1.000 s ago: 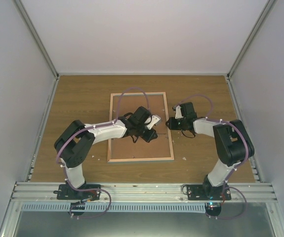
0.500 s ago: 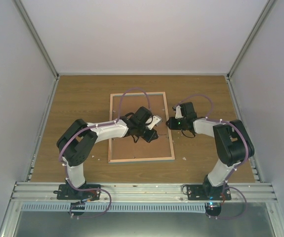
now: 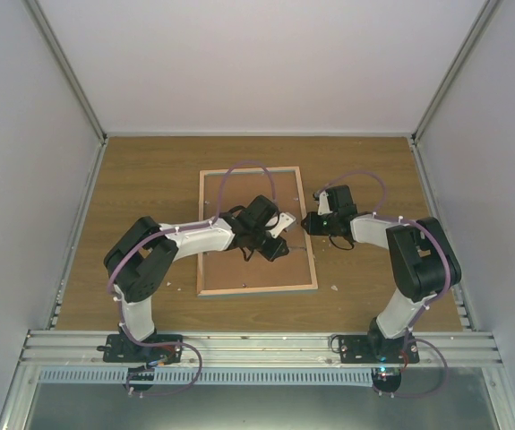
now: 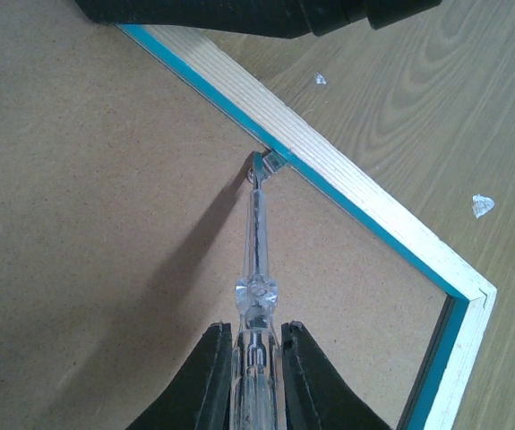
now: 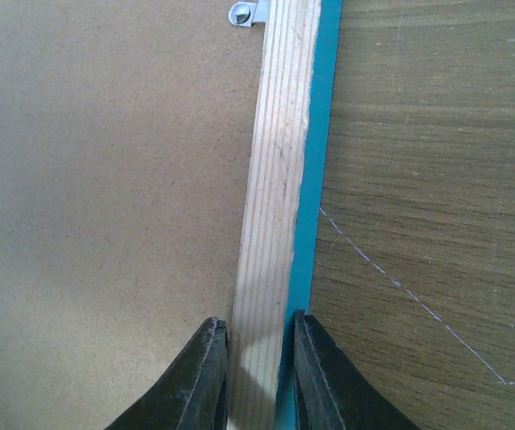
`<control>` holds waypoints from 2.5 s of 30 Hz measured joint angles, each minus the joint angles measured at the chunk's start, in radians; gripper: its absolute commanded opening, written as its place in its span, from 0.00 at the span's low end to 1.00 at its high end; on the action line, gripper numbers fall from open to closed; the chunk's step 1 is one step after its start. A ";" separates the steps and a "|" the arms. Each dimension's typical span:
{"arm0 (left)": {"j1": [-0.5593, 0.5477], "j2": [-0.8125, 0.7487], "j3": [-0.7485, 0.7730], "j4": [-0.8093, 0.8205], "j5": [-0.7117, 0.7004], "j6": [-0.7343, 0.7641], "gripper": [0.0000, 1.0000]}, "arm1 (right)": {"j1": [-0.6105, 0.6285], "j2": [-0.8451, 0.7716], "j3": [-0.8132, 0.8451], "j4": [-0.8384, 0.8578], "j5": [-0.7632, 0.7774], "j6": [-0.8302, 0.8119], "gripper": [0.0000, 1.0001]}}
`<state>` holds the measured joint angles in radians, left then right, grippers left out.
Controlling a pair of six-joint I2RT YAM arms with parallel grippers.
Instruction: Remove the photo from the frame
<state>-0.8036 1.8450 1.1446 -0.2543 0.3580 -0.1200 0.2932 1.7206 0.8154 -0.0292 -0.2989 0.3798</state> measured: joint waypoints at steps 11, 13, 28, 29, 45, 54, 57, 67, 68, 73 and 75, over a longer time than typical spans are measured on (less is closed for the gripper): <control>-0.004 0.021 0.028 -0.010 0.002 0.004 0.00 | 0.000 0.000 0.000 0.000 0.001 -0.001 0.16; -0.006 0.031 0.043 -0.016 0.001 0.002 0.00 | 0.000 0.000 0.000 0.002 0.006 -0.003 0.16; -0.016 0.039 0.064 -0.047 -0.007 0.017 0.00 | 0.000 0.000 0.000 0.004 0.013 -0.010 0.13; -0.017 0.038 0.064 -0.048 -0.008 0.018 0.00 | 0.000 0.000 0.000 0.004 0.013 -0.012 0.12; -0.050 -0.027 0.035 -0.138 0.002 0.023 0.00 | 0.000 0.000 0.004 -0.002 0.014 -0.028 0.08; -0.022 -0.170 0.010 -0.127 -0.032 -0.026 0.00 | 0.001 -0.002 0.004 -0.004 0.014 -0.035 0.02; 0.013 -0.169 0.010 -0.120 -0.048 -0.048 0.00 | 0.003 -0.006 0.002 -0.008 0.018 -0.039 0.01; 0.113 -0.059 0.097 -0.094 -0.098 -0.075 0.00 | 0.025 -0.051 -0.048 -0.012 0.009 -0.070 0.01; 0.119 -0.045 0.109 -0.090 -0.102 -0.076 0.00 | 0.026 -0.055 -0.053 -0.011 0.007 -0.071 0.01; 0.161 0.007 0.145 -0.051 -0.115 -0.095 0.00 | 0.027 -0.065 -0.067 -0.006 0.000 -0.078 0.01; 0.174 0.035 0.172 -0.045 -0.115 -0.097 0.00 | 0.027 -0.065 -0.067 -0.006 0.000 -0.080 0.01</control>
<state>-0.6296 1.8797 1.3163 -0.2989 0.2428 -0.2173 0.3206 1.6554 0.7486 -0.0357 -0.2989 0.3000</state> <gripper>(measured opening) 0.132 0.172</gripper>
